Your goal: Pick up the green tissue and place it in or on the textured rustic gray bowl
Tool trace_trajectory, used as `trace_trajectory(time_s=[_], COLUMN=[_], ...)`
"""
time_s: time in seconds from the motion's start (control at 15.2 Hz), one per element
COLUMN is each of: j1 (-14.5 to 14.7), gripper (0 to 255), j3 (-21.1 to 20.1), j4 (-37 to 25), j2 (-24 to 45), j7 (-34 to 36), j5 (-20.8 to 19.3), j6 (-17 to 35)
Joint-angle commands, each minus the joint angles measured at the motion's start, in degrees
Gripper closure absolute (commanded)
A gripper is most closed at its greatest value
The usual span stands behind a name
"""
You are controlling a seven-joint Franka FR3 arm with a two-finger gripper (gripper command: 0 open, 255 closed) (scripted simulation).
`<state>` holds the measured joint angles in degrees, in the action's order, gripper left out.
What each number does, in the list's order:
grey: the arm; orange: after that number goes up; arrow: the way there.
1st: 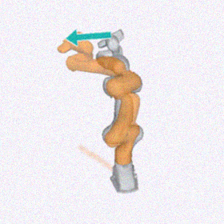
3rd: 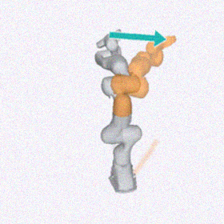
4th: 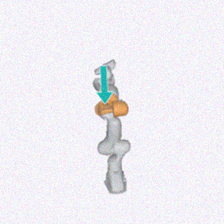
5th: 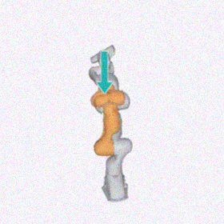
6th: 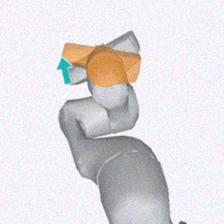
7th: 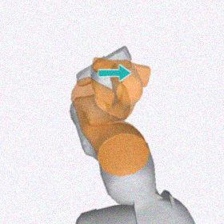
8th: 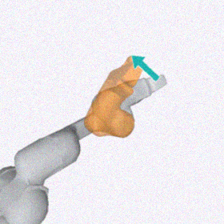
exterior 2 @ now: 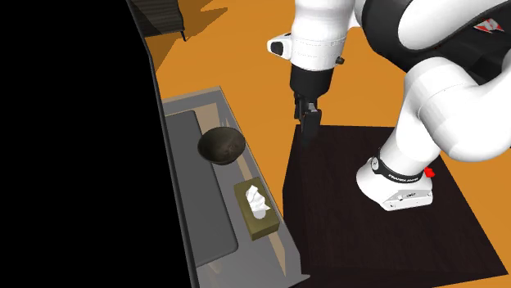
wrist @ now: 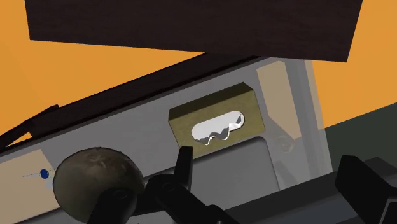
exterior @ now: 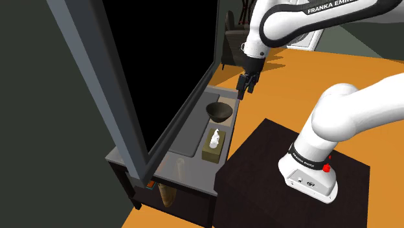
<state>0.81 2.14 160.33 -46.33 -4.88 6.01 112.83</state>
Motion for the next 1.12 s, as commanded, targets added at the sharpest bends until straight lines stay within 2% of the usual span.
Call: trace_trajectory(time_s=[0.0, 0.2, 0.4, 0.53, 0.66, 0.73, 0.79, 0.86, 0.92, 0.99, 1.06], j1=[0.3, 1.3, 3.6, 6.7, 12.1, 16.3, 22.0, 29.3, 37.3, 43.3, 46.0], gripper=[0, 0, 0, 0, 0, 0, 0, 0, 0, 0, 0], j3=[0.6, 1.8, 3.6, 5.7, 9.4, 12.3, 16.3, 21.5, 27.1, 31.2, 32.9], j4=[3.6, 8.0, 11.2, 12.4, 12.8, 12.5, 11.8, 10.4, 8.1, 5.2, 2.5], j2=[1.3, 5.0, 11.1, 16.5, 22.9, 26.3, 29.9, 33.6, 37.6, 42.2, 46.8], j7=[-0.4, -1.7, -4.1, -6.8, -11.4, -15.0, -20.0, -27.2, -37.1, -47.8, -56.9], j5=[1.4, 4.1, 8.0, 12.1, 18.6, 23.5, 30.2, 39.7, 52.1, 65.4, 76.4], j6=[6.1, 15.9, 26.8, 34.7, 42.6, 46.4, 49.9, 52.6, 53.9, 53.2, 51.1])
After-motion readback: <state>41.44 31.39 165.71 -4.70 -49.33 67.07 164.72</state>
